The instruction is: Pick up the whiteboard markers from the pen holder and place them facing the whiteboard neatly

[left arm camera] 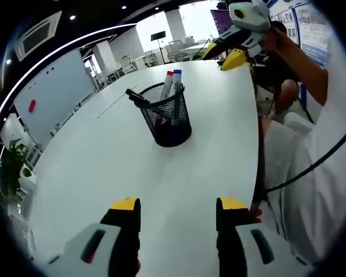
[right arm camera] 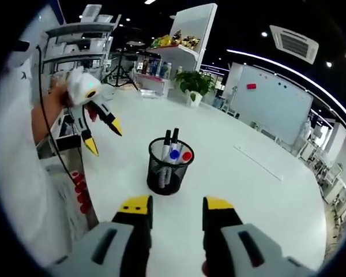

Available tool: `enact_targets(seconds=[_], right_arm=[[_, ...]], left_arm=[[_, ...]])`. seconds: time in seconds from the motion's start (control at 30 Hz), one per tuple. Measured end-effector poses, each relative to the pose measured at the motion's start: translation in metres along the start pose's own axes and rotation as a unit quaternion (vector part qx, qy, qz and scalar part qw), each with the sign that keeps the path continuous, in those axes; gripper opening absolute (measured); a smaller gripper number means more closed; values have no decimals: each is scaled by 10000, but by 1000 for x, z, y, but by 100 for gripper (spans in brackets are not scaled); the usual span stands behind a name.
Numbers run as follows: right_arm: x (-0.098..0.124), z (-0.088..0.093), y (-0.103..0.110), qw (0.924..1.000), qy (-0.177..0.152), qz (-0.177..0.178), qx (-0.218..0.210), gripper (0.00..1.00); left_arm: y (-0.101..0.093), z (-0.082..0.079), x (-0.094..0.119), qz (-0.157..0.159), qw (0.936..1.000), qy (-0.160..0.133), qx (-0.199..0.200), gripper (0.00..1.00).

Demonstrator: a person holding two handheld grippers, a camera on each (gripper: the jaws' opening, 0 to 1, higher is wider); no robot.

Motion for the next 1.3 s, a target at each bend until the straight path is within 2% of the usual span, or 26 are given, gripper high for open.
enact_targets(seconds=[0.27,0.63,0.77,0.83,0.97,1.17,1.3], right_arm=[[-3,-2,-4,9998,5,127,-182,33],[-6,-9,-5,9993,-162,201,-257,31],[-6,-10,-7,9990,-244,227,-287,30],[-7,-12,-8,9987,-291,240,-354,29],[-8,-17,-8,9953,-512,224,-786,28],[-12,-12,-10,9945,-437,329,-896,27],[-16,-12,-6,9932,-491,191,-1037,26]], left_arm=[[0,2,0,15,10000,-46,6,54],[0,3,2,8,10000,-40,-50,54],[0,-2,5,-29,9999,-45,-93,54],[-1,-5,6,-44,9999,-96,-117,54],[-3,-7,7,-21,9998,-148,-133,54],[-4,-5,5,0,9999,-100,-141,54],[-4,-4,5,14,9998,-92,-147,54]])
Point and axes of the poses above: the point that each gripper's makers call its tool centre point, and the gripper's own axes: x roughly backward along the fingers, y roughly to its left, z roughly out of its underside, the point moved 7 cm from there along x, roughly backward along the fingers, and after that the axes turned 4 degrees about -y, right-handed, at the moved point
